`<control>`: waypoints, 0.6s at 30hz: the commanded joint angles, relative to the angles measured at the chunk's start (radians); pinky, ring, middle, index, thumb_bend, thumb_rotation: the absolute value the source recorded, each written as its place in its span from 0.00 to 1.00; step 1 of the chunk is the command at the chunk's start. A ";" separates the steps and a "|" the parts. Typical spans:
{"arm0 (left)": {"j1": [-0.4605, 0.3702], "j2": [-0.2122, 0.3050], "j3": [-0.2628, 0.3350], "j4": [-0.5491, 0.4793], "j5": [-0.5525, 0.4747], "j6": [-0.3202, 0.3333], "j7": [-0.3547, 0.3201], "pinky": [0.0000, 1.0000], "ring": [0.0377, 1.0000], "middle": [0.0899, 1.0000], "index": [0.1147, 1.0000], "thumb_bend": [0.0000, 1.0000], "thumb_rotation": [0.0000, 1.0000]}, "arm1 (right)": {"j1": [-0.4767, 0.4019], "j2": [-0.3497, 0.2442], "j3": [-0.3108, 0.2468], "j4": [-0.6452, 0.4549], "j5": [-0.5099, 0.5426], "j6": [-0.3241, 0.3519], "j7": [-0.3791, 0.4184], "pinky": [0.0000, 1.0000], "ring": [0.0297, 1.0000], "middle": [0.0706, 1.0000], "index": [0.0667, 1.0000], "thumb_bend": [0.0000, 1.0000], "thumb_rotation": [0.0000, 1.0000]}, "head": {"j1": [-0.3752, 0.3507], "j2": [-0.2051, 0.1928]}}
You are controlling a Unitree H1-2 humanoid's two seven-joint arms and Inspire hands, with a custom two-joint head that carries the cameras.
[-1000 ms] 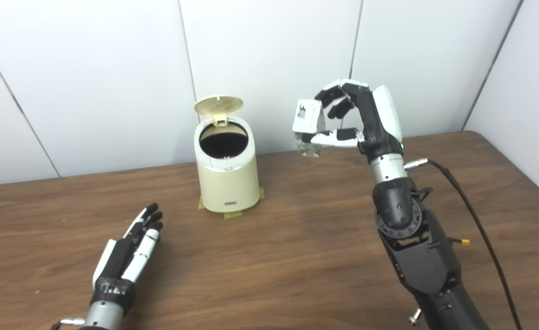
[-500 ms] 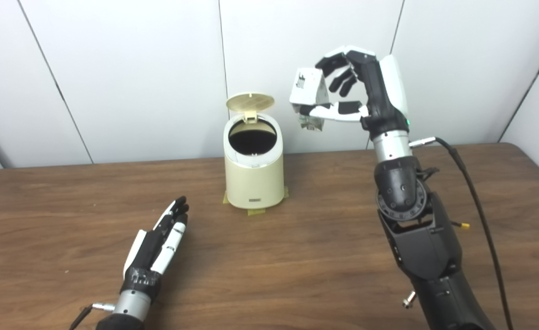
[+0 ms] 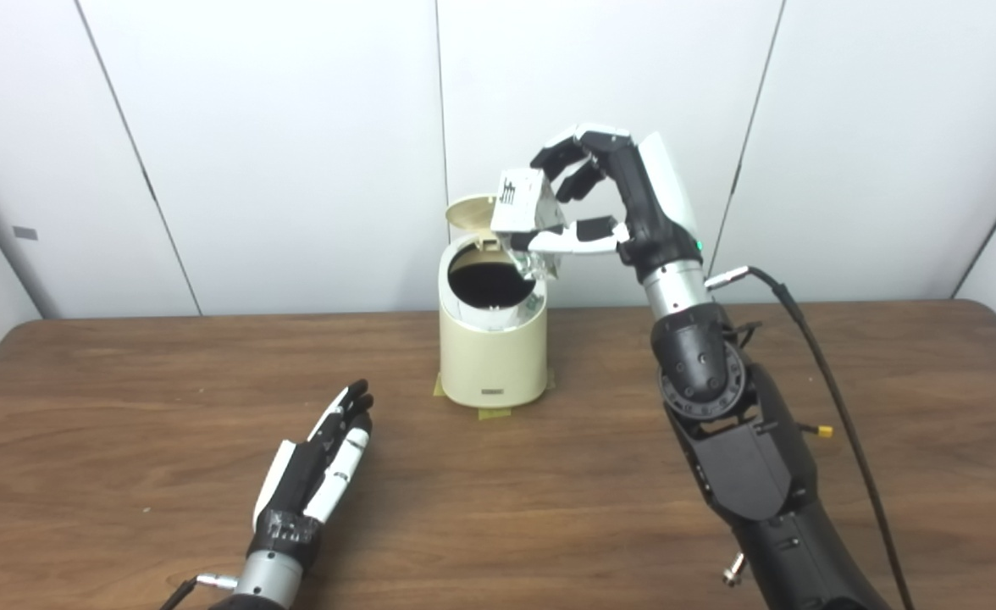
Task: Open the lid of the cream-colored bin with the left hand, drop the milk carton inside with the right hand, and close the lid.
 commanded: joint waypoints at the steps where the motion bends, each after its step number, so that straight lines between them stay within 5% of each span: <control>1: -0.015 -0.008 -0.005 0.000 0.012 -0.033 0.013 0.93 0.95 0.94 0.96 0.33 0.75 | -0.075 0.009 0.000 -0.018 0.003 -0.065 -0.027 0.45 0.41 0.48 0.43 0.52 0.00 | 0.003 0.001; 8: -0.019 -0.027 -0.005 -0.007 0.006 -0.028 0.021 0.99 0.96 0.94 0.95 0.33 0.76 | -0.083 0.041 0.009 0.080 0.026 -0.137 -0.040 0.34 0.41 0.47 0.44 0.50 0.00 | 0.006 0.007; 18: -0.015 -0.028 -0.006 -0.017 0.014 -0.022 0.021 0.99 0.95 0.93 0.95 0.32 0.74 | -0.116 0.084 -0.014 0.243 0.049 -0.232 -0.142 0.35 0.41 0.45 0.44 0.50 0.00 | 0.019 0.017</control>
